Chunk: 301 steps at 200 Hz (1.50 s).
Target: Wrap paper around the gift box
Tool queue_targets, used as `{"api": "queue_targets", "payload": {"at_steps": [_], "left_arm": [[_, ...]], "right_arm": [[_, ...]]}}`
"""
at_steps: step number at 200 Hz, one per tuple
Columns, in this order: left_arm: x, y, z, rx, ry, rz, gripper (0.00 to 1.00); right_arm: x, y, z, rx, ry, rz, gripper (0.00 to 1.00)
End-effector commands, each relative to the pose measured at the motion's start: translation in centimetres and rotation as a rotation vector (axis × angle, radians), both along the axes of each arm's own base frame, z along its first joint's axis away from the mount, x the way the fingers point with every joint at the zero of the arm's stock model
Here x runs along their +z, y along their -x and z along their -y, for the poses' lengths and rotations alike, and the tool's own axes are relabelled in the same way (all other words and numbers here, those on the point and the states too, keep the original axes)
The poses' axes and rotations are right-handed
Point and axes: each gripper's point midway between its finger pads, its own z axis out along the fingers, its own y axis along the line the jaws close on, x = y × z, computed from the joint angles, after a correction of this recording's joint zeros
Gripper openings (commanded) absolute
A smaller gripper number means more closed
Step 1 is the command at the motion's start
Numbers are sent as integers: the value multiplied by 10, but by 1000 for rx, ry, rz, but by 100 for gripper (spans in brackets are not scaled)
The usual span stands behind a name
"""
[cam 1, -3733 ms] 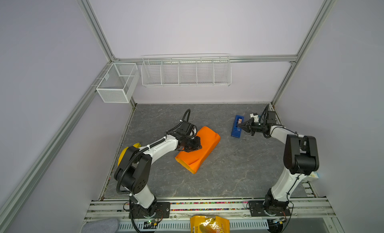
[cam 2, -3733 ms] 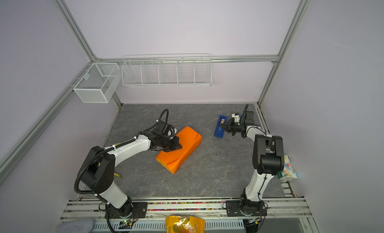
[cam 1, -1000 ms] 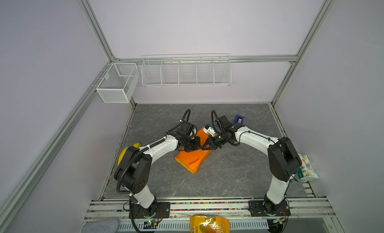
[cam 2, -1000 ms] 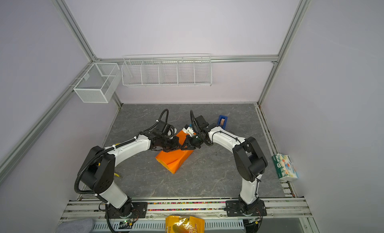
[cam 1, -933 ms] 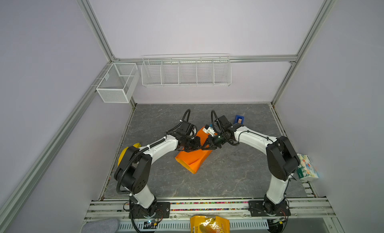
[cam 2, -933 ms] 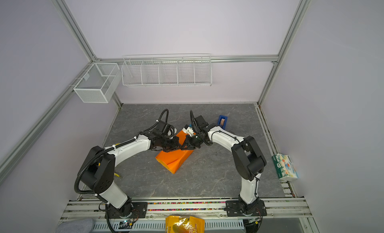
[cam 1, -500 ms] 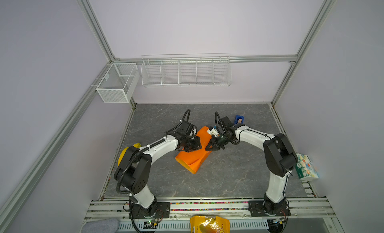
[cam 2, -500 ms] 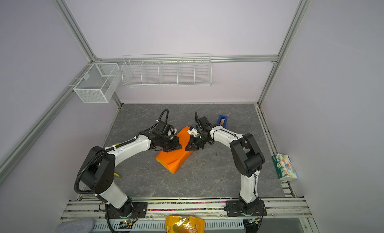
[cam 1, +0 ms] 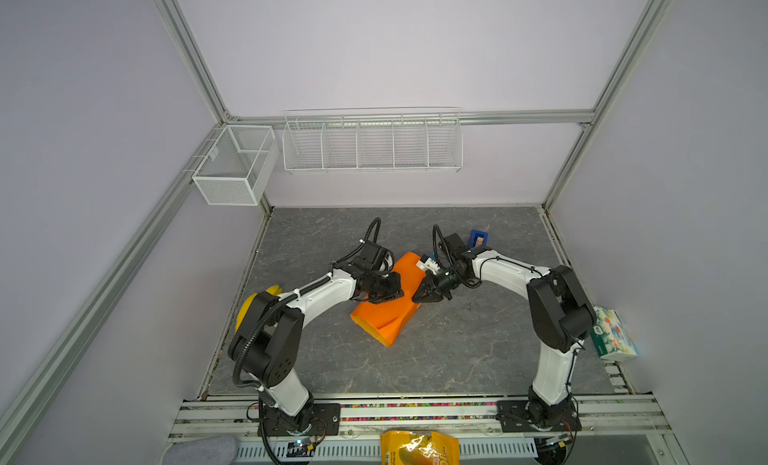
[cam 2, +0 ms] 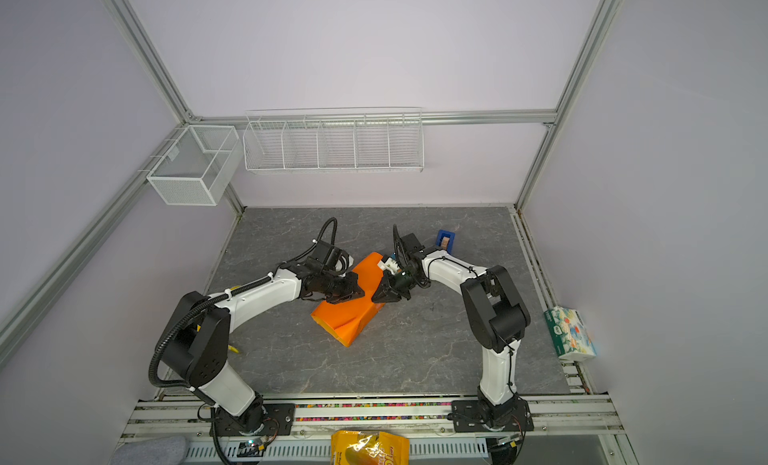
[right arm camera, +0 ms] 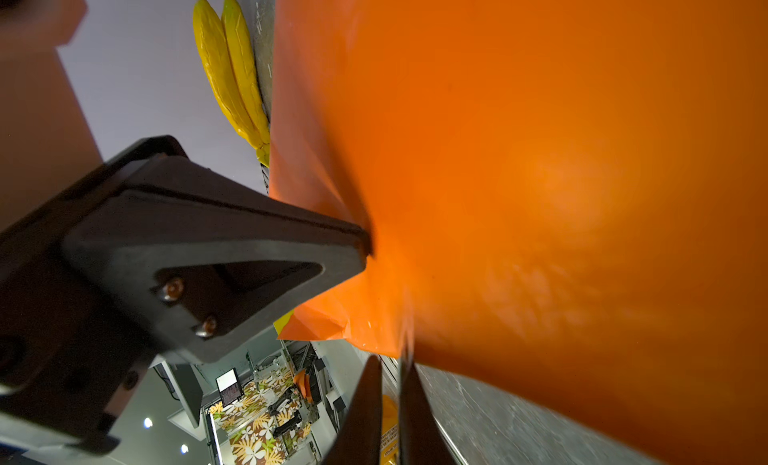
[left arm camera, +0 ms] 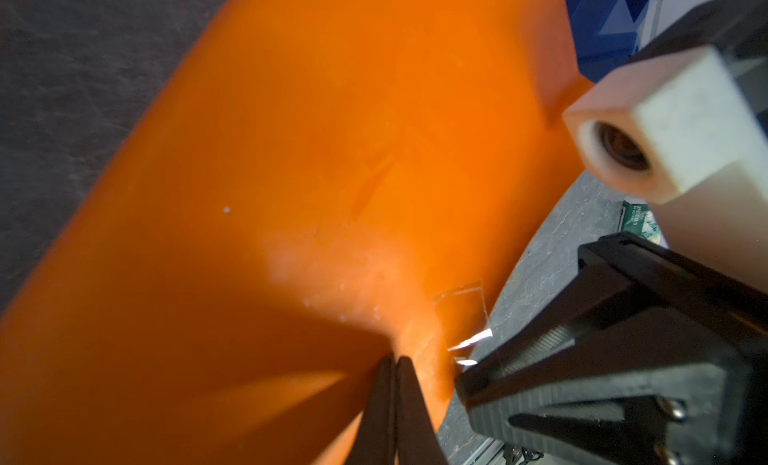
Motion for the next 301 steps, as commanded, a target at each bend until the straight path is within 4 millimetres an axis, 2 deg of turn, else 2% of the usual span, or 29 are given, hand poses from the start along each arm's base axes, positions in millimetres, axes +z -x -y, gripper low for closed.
{"api": "queue_targets", "payload": {"at_steps": [1, 81, 160, 212, 250, 301], "left_arm": [[-44, 21, -23, 23, -141, -118, 0], [-44, 21, -23, 23, -141, -119, 0], [-44, 21, -22, 22, -140, -118, 0], [-45, 21, -21, 20, -138, -119, 0], [-45, 21, -21, 17, -138, -120, 0], [-44, 21, -20, 15, -136, -119, 0]], "right_arm": [[-9, 5, 5, -8, 14, -62, 21], [-14, 2, 8, -26, 27, -81, 38], [-12, -3, 9, -51, 37, -76, 48], [-19, -8, 10, -118, 56, -99, 50], [-25, -9, 13, -149, 81, -104, 58], [-9, -10, 22, -168, 105, -54, 64]]}}
